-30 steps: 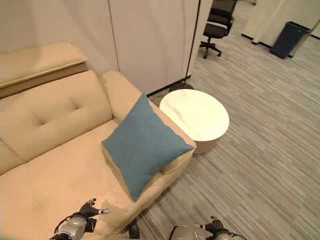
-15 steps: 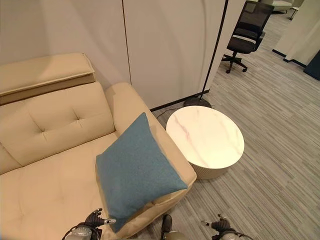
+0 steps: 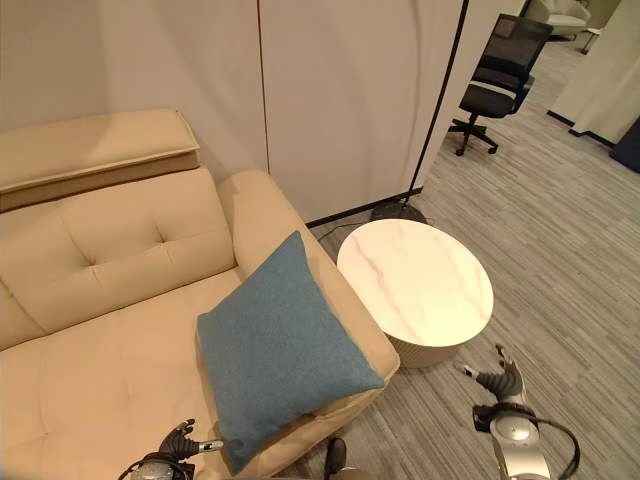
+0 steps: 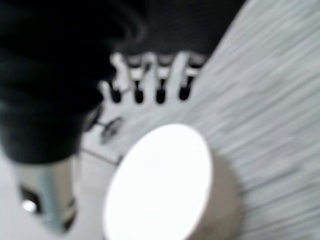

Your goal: Pick up all the scattered cushions and arrange them neatly on the sofa.

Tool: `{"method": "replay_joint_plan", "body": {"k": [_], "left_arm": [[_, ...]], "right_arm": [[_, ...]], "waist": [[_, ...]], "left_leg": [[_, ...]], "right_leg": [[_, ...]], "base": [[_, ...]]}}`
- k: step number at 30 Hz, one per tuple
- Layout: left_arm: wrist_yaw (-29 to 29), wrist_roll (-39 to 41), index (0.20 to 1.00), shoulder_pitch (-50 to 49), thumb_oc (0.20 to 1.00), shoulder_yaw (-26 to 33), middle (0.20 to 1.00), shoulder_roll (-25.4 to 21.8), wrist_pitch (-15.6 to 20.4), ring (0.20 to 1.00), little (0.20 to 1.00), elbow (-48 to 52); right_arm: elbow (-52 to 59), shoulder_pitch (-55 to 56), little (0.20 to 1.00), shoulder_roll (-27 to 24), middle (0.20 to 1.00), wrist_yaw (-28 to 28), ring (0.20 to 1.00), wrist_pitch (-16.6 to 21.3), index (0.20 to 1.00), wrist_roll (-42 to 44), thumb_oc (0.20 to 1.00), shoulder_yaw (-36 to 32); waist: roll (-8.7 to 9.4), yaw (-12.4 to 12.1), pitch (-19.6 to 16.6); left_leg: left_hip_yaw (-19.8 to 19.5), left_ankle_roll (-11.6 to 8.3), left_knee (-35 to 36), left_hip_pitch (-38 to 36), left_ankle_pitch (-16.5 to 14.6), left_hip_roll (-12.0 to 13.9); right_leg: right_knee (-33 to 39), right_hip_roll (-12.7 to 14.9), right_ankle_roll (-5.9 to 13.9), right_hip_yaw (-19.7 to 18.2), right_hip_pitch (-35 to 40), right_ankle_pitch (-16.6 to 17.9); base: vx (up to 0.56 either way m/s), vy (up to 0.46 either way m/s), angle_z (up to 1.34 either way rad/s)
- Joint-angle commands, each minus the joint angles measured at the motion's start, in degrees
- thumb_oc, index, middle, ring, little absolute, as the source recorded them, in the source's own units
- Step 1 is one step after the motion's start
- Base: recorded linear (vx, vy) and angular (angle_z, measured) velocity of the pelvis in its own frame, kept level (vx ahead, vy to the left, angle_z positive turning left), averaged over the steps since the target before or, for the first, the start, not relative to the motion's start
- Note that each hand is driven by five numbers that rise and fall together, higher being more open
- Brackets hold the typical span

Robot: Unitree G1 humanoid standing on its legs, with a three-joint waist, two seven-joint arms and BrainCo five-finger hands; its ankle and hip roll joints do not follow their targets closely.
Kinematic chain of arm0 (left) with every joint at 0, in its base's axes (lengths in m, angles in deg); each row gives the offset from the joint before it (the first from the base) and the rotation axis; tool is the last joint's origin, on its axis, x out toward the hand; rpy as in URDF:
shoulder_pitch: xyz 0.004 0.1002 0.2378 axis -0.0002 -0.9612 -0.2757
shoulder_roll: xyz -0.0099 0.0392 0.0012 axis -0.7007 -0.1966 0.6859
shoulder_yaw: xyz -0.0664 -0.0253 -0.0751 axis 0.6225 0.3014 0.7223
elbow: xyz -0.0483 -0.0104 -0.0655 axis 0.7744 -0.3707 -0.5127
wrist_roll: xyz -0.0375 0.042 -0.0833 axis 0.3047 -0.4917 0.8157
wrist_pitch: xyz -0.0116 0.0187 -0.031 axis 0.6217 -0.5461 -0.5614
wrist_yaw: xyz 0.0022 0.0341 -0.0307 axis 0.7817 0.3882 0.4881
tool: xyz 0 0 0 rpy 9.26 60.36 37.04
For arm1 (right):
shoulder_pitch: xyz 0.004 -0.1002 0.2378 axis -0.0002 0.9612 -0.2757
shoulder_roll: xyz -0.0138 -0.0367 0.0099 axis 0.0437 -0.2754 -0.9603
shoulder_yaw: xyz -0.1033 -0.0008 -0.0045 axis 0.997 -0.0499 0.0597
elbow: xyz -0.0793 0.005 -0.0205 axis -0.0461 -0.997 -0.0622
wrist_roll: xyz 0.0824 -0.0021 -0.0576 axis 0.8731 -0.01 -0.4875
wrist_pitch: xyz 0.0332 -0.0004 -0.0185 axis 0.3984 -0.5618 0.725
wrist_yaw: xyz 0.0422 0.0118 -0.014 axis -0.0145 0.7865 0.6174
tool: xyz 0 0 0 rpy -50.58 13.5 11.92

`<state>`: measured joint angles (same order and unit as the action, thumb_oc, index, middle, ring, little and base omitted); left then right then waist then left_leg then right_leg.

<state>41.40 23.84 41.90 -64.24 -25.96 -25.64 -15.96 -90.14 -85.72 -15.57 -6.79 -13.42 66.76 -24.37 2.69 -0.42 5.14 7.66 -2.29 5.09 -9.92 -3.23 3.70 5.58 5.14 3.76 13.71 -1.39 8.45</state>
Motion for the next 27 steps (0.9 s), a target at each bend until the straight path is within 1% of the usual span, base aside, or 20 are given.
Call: {"method": "replay_joint_plan", "body": {"k": [1, 3, 4, 6, 11, 13, 16, 18, 19, 21, 23, 25, 26, 27], "left_arm": [[0.17, 1.97, 1.000, 2.97, 1.000, -0.31, 1.000, -0.18, 2.06, 1.000, 1.000, 1.65], [-0.07, 2.70, 1.000, 3.22, 1.000, -0.83, 1.000, -0.36, 2.06, 1.000, 1.000, 3.00], [-0.07, 2.71, 1.000, 3.22, 1.000, -0.81, 1.000, -0.37, 2.04, 1.000, 1.000, 3.03], [-0.06, 2.94, 1.000, 3.75, 1.000, -1.59, 1.000, -0.46, 2.09, 1.000, 1.000, 3.64], [-0.23, 2.91, 1.000, 4.24, 1.000, -2.65, 1.000, -1.08, 2.01, 1.000, 1.000, 5.01], [-0.23, 3.21, 1.000, 4.40, 1.000, -2.83, 1.000, -1.14, 1.86, 1.000, 1.000, 4.38], [-0.19, 3.40, 1.000, 4.64, 1.000, -2.93, 1.000, -1.27, 1.75, 1.000, 1.000, 4.07], [-0.20, 3.44, 1.000, 4.88, 1.000, -3.19, 1.000, -1.35, 1.68, 1.000, 1.000, 3.75], [-0.18, 3.42, 1.000, 5.25, 1.000, -3.44, 1.000, -1.42, 1.56, 1.000, 1.000, 3.75], [-0.10, 3.41, 1.000, 5.55, 1.000, -3.53, 1.000, -1.44, 1.57, 1.000, 1.000, 3.74], [0.09, 3.64, 1.000, 6.24, 1.000, -3.98, 1.000, -1.51, 1.58, 1.000, 1.000, 4.05], [0.40, 3.93, 1.000, 6.67, 1.000, -4.31, 1.000, -1.61, 1.69, 1.000, 1.000, 4.57], [0.72, 4.17, 1.000, 7.23, 1.000, -4.63, 1.000, -1.76, 1.86, 1.000, 1.000, 5.13], [0.73, 4.17, 1.000, 7.24, 1.000, -4.62, 1.000, -1.77, 1.85, 1.000, 1.000, 5.13]], "right_arm": [[3.09, -5.05, 1.000, -1.50, 1.000, 0.49, 1.000, 4.02, 1.000, 5.29, 1.000, 0.00], [4.17, -7.06, 1.000, -0.73, 1.000, 2.00, 1.000, 4.05, 1.000, 7.86, 1.000, 1.69], [4.13, -7.11, 1.000, -0.73, 1.000, 2.02, 1.000, 4.06, 1.000, 7.88, 1.000, 1.70], [5.64, -9.42, 1.000, 0.06, 1.000, 2.66, 1.000, 4.22, 1.000, 8.75, 1.000, 3.92], [6.23, -12.68, 1.000, 1.61, 1.000, 3.74, 1.000, 4.32, 1.000, 11.63, 1.000, 7.13], [6.31, -14.22, 1.000, 3.22, 1.000, 5.09, 1.000, 3.98, 1.000, 14.18, 1.000, 9.59], [5.26, -14.88, 1.000, 4.09, 1.000, 6.17, 1.000, 3.60, 1.000, 15.54, 1.000, 11.11], [4.14, -15.40, 1.000, 4.74, 1.000, 6.79, 1.000, 3.24, 1.000, 15.98, 1.000, 12.51], [3.73, -15.99, 1.000, 4.76, 1.000, 7.08, 1.000, 2.71, 1.000, 14.79, 1.000, 13.74], [3.04, -16.13, 1.000, 4.92, 1.000, 7.19, 1.000, 2.50, 1.000, 14.45, 1.000, 14.16], [1.96, -16.79, 1.000, 4.71, 1.000, 6.51, 1.000, 1.98, 1.000, 11.89, 1.000, 14.93], [0.96, -17.18, 1.000, 4.93, 1.000, 6.21, 1.000, 1.69, 1.000, 11.50, 1.000, 15.07], [-0.40, -17.69, 1.000, 5.22, 1.000, 6.21, 1.000, 1.40, 1.000, 11.59, 1.000, 15.47], [-0.42, -17.72, 1.000, 5.23, 1.000, 6.21, 1.000, 1.40, 1.000, 11.59, 1.000, 15.47]], "waist": [[2.23, -0.90, 0.42], [2.81, -2.15, 0.95], [2.82, -2.09, 0.97], [3.33, -3.21, 1.55], [4.40, -4.99, 2.55], [5.12, -5.95, 3.06], [5.57, -6.41, 3.33], [6.00, -6.94, 3.68], [6.32, -7.29, 4.20], [6.43, -7.38, 4.54], [6.54, -7.58, 5.29], [6.52, -7.75, 6.12], [6.53, -7.85, 7.13], [6.54, -7.83, 7.14]], "left_leg": [[0.63, -2.44, -1.51, 4.21, 2.94, -1.50], [-0.15, -2.67, -1.36, 4.82, 3.29, -1.37], [-0.20, -2.68, -1.36, 4.84, 3.30, -1.37], [-0.85, -2.92, -1.35, 5.43, 3.63, -1.25], [-2.13, -3.31, -1.35, 6.36, 4.09, -0.96], [-2.54, -3.55, -1.29, 6.79, 4.45, -0.67], [-2.73, -3.69, -1.19, 7.15, 4.64, -0.61], [-3.07, -3.81, -1.11, 7.53, 4.86, -0.56], [-3.38, -3.97, -1.04, 8.00, 5.10, -0.50], [-3.58, -3.99, -1.06, 8.21, 5.17, -0.48], [-3.94, -4.05, -1.17, 8.80, 5.28, -0.53], [-4.23, -3.99, -1.40, 9.22, 5.26, -0.58], [-4.46, -3.92, -1.84, 9.88, 5.25, -0.62], [-4.47, -3.92, -1.87, 9.91, 5.24, -0.62]], "right_leg": [[-1.08, 2.65, 7.11, 3.35, 6.61, -5.57], [-1.03, 2.67, 6.94, 4.69, 6.64, -5.68], [-1.03, 2.67, 6.94, 4.74, 6.66, -5.69], [-0.94, 2.65, 6.83, 5.66, 6.58, -5.65], [-0.63, 2.66, 6.74, 7.50, 6.64, -5.55], [-0.58, 2.59, 6.62, 8.16, 6.55, -5.45], [-0.58, 2.56, 6.53, 8.45, 6.34, -5.46], [-0.58, 2.49, 6.47, 8.74, 6.08, -5.36], [-0.61, 2.50, 6.39, 9.23, 5.84, -5.31], [-0.68, 2.56, 6.36, 9.44, 5.73, -5.28], [-0.84, 2.61, 6.36, 9.77, 5.38, -5.28], [-1.05, 2.69, 6.33, 10.14, 5.00, -5.17], [-1.29, 2.81, 6.27, 10.20, 4.59, -5.02], [-1.30, 2.82, 6.27, 10.21, 4.58, -5.03]], "base": [[-0.02, -0.018, 0.17], [-0.02, -0.026, 0.27], [-0.01, -0.024, 0.33], [-0.03, -0.029, 0.29], [-0.02, -0.026, 0.23], [-0.03, -0.021, 0.13], [-0.02, -0.013, 0.15], [-0.04, -0.019, 0.11], [-0.03, -0.012, 0.12], [-0.03, -0.011, 0.17], [-0.04, -0.005, 0.10], [-0.06, 0.004, 0.04], [-0.06, 0.002, 0.06], [-0.05, 0.006, 0.08]]}}
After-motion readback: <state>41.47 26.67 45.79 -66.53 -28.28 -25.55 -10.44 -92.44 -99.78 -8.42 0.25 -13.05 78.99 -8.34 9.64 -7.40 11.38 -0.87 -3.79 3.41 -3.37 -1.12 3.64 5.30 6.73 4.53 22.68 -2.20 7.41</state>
